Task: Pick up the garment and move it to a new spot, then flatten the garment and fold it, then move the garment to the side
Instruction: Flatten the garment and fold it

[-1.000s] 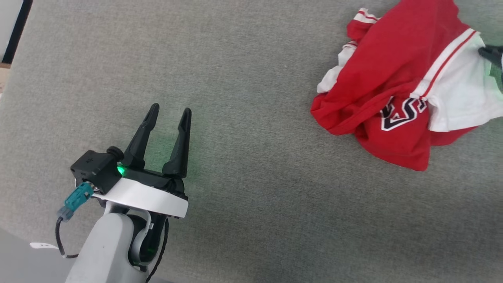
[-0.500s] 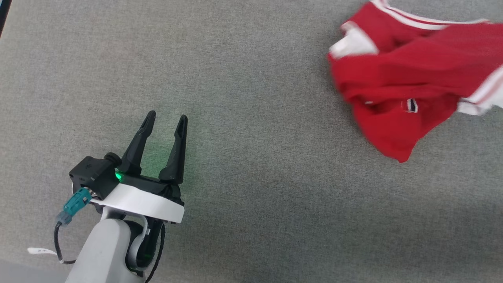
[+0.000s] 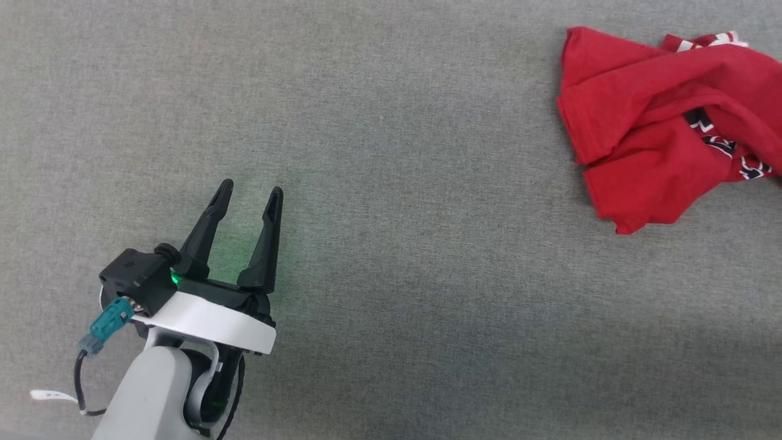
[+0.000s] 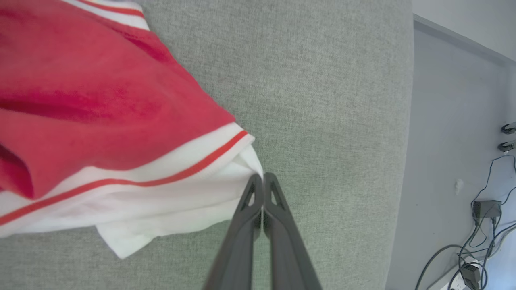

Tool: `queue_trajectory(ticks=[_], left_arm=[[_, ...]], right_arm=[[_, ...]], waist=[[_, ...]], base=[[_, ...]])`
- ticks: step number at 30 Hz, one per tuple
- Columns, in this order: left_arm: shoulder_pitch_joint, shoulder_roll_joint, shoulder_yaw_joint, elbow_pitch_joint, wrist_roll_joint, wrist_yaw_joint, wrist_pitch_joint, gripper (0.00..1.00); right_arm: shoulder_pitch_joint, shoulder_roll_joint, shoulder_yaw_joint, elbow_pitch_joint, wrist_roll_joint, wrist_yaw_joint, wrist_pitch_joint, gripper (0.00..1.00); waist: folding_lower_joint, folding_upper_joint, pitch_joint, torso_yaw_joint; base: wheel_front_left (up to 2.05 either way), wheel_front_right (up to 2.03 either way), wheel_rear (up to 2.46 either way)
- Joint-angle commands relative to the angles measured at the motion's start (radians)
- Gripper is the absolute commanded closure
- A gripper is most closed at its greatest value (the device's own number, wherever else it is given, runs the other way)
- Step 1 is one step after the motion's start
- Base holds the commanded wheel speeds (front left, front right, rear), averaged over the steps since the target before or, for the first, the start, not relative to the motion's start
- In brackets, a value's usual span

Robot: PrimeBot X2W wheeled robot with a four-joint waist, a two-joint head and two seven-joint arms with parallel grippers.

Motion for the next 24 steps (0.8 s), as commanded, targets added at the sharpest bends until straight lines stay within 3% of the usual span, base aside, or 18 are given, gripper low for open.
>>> queue_trajectory(ticks=[1,6,8,9,17,24], left_arm=[[0.000,0.004,-0.001,-0.007,0.007,-0.003,0.003,0.00],[-0.011,0.028,-0.004,-0.021,0.015,-0.002,0.019,0.00],[-0.020,0.040,-0.009,-0.031,0.019,-0.002,0.031,0.00],[-0.030,0.050,-0.014,-0.039,0.023,-0.003,0.041,0.00],[-0.201,0.169,-0.102,-0.126,0.049,-0.007,0.180,0.00],[-0.414,0.276,-0.272,-0.182,-0.083,-0.008,0.372,0.00]], right_arm=[[0.014,0.017,-0.008,0.006,-0.002,0.000,-0.013,1.00],[0.013,0.065,-0.030,0.013,-0.040,0.000,-0.080,1.00],[0.001,0.090,-0.049,0.024,-0.059,0.000,-0.124,0.57],[-0.003,0.103,-0.060,0.026,-0.074,0.000,-0.152,0.03],[0.038,0.238,-0.174,-0.029,-0.153,0.000,-0.446,0.00],[0.152,0.404,-0.215,-0.190,-0.220,0.000,-0.563,0.00]], waist=[[0.0000,0.0000,-0.002,-0.003],[0.0000,0.0000,-0.008,-0.024],[0.0000,0.0000,-0.013,-0.035],[0.0000,0.0000,-0.017,-0.040],[0.0000,0.0000,-0.038,-0.127],[0.0000,0.0000,-0.036,-0.230]], base=[[0.00,0.00,0.00],[0.00,0.00,0.00],[0.00,0.00,0.00],[0.00,0.00,0.00],[0.00,0.00,0.00],[0.00,0.00,0.00]])
